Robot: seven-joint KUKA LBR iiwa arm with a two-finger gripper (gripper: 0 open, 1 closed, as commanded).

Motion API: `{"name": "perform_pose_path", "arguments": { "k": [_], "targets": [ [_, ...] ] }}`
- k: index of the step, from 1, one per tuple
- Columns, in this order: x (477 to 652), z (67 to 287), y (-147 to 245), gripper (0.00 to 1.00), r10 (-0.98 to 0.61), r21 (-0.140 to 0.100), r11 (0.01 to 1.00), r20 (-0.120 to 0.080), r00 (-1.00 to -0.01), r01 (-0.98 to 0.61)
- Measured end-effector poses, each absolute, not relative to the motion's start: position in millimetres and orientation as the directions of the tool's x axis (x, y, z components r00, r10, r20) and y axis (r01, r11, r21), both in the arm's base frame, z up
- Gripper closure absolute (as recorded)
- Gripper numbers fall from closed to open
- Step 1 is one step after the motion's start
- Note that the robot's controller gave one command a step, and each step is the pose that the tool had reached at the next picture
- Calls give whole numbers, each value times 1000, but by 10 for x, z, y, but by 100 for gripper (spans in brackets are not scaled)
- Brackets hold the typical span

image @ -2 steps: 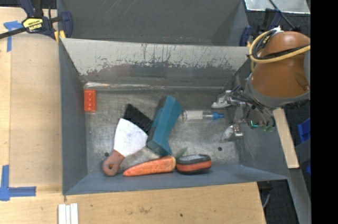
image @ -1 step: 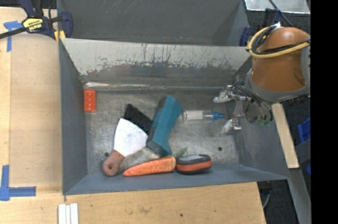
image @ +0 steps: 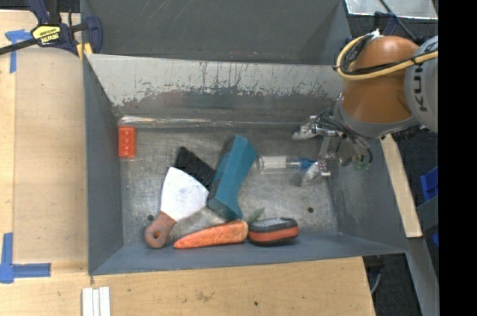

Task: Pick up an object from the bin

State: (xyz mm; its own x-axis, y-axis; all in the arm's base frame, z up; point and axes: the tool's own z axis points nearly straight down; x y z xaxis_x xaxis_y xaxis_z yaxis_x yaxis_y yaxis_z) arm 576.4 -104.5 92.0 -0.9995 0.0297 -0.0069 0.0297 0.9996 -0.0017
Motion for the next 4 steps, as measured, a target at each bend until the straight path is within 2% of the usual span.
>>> {"name": "perform_pose_path", "arguments": {
  "k": [1,2,3,4],
  "targets": [
    [6047,826,-848,100,116,-1,993,-12,-993,116],
    [6047,826,-848,100,116,-1,993,-12,-993,116],
    [6080,1396,-1105,100,52,0,999,0,-999,52],
    [6103,1555,-1155,100,40,-2,999,-1,-999,40]
  ]
}}
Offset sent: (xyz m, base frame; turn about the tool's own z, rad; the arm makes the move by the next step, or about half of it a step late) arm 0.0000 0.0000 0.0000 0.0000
